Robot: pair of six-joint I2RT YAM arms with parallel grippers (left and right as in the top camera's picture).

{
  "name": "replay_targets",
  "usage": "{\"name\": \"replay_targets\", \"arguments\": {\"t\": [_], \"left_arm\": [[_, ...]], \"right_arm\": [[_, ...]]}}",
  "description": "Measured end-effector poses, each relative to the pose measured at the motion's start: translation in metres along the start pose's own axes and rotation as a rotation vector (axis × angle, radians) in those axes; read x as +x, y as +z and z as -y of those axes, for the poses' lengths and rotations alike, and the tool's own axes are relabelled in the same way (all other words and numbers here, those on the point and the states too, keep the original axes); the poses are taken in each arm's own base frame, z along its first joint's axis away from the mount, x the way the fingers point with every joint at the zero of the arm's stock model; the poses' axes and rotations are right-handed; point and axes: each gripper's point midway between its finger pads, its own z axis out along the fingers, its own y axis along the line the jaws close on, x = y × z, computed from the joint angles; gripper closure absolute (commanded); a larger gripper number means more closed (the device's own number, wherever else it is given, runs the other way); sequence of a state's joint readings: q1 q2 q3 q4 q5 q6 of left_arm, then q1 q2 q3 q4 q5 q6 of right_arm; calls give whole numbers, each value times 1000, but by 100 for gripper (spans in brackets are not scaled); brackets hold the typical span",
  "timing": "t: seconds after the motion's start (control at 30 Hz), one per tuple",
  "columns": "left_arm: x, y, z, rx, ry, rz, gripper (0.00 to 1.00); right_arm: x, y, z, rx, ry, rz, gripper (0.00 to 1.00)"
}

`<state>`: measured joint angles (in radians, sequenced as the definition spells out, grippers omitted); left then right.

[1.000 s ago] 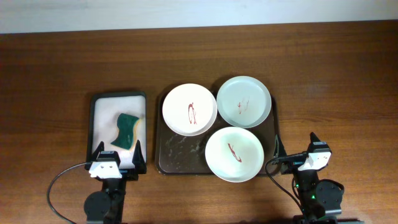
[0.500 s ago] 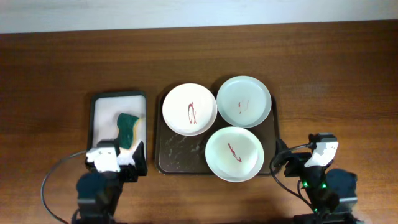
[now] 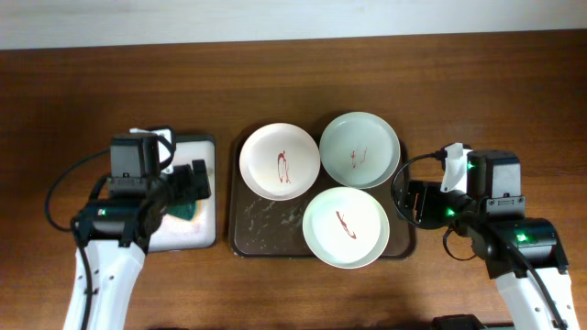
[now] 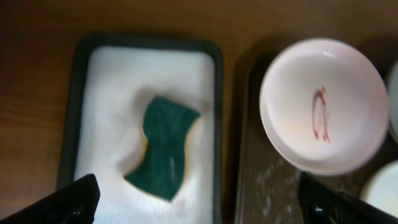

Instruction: Clean dirty plates on tray and stack at the side

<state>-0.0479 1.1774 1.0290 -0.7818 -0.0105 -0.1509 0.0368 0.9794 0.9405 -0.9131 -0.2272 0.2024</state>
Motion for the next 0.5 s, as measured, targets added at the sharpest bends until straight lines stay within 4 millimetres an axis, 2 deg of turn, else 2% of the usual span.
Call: {"name": "replay_targets", "arguments": {"t": [0.07,0.1,0.17,0.2,0.23,0.3,0.43,0.47,0.5], "left_arm": [[2,18,-6,-32,-3,-37,0],[4,36,-13,-52,-16,-75,2],[19,80,-28,-91,-44,-186,14],[30,99,-32,-103,-50,-237,24],[38,110,-33,-107,-48,-274,28],[50,126,-34,-114,-53,-326,47],[67,142,-36,-119,-54,-393,65],[68,144,-36,-120,-53,-398,52],[68,144,-36,-120,-52,-400,52]], "right_arm": [[0,0,0,0,0,0,1],[0,0,0,0,1,-2,1],[0,0,0,-2,0,-2,1],[0,0,-1,-3,0,-2,1],[0,0,-1,-3,0,-1,1],[0,0,-1,-3,1,-1,1],[0,0,-1,-3,0,-1,1],[0,0,-1,-3,0,-1,1],[0,0,-1,-3,0,-1,1]]}}
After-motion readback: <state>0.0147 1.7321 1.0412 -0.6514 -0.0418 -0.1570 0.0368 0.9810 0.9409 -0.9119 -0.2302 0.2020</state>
